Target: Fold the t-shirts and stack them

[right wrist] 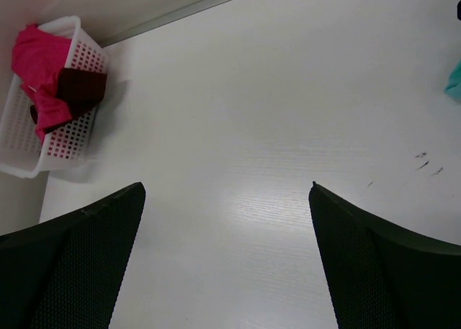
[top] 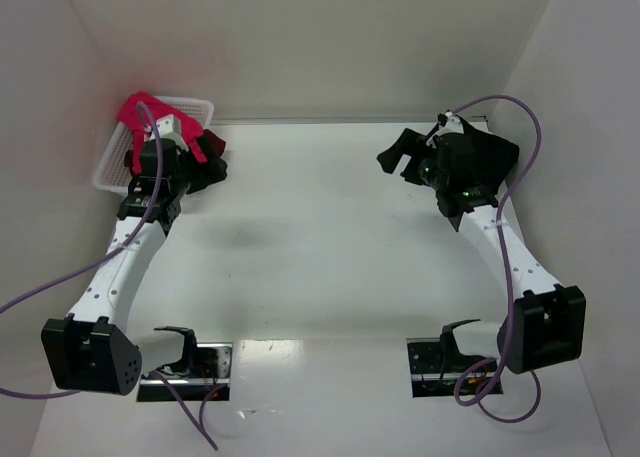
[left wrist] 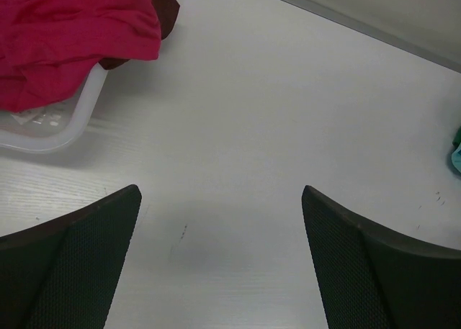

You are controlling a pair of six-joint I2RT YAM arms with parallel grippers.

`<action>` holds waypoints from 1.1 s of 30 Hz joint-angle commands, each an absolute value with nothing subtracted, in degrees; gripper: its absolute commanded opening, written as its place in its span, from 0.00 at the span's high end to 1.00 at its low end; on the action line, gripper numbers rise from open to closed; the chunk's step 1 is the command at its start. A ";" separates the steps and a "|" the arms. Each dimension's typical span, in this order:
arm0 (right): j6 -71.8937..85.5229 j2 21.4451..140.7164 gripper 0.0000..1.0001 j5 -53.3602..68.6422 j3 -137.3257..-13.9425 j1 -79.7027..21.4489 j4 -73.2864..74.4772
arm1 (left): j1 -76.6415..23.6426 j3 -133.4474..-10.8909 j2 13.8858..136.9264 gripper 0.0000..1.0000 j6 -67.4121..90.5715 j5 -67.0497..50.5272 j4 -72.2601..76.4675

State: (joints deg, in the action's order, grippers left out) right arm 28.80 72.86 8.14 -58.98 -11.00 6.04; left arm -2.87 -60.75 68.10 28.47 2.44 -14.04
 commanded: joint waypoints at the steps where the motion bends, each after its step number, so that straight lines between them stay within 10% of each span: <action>1: 28.48 71.19 0.00 5.63 -59.33 -11.51 4.83 | -2.81 -61.61 67.32 0.00 26.72 4.30 -13.36; 13: 27.95 66.98 0.00 4.31 -56.78 -9.14 5.71 | -1.15 -79.69 80.49 0.00 23.55 19.68 -20.39; 33: 26.81 70.58 0.00 5.27 -56.87 -8.53 6.68 | 12.12 -90.79 111.43 0.00 30.41 8.70 -12.56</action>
State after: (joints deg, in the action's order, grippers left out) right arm 27.73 70.57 5.39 -56.16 -8.73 7.16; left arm 10.35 -87.83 107.46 28.97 10.20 -15.03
